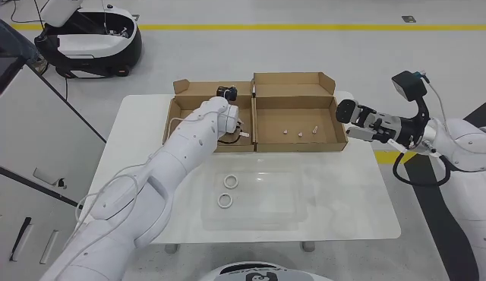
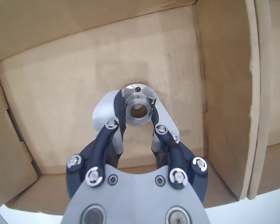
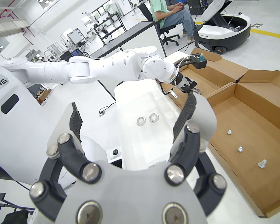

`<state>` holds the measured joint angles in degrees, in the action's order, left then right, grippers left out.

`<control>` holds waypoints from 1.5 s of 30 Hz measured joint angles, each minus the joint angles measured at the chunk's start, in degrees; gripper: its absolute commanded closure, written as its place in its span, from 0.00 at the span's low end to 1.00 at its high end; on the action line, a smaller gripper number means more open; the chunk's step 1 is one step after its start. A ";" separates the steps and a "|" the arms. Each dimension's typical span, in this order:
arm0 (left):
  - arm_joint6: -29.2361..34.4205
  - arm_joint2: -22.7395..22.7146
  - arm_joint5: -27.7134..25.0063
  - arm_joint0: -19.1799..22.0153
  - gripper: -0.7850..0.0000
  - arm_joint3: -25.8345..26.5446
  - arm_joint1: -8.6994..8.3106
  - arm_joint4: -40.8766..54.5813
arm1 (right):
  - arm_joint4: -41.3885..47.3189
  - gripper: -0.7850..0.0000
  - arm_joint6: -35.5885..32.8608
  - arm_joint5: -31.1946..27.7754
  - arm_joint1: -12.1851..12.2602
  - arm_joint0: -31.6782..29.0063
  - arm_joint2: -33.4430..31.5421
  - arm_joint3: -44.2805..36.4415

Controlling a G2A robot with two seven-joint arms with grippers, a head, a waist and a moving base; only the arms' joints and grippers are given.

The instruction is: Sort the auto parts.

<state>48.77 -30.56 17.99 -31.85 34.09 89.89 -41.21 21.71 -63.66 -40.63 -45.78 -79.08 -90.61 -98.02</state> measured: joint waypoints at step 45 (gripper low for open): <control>32.08 -16.41 -41.44 -17.05 0.00 65.03 -19.78 1.69 | 0.00 0.00 0.00 0.00 0.00 0.00 0.00 0.00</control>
<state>80.84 -46.97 -23.45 -48.90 99.12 70.11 -39.52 21.71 -63.66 -40.63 -45.78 -79.08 -90.61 -98.02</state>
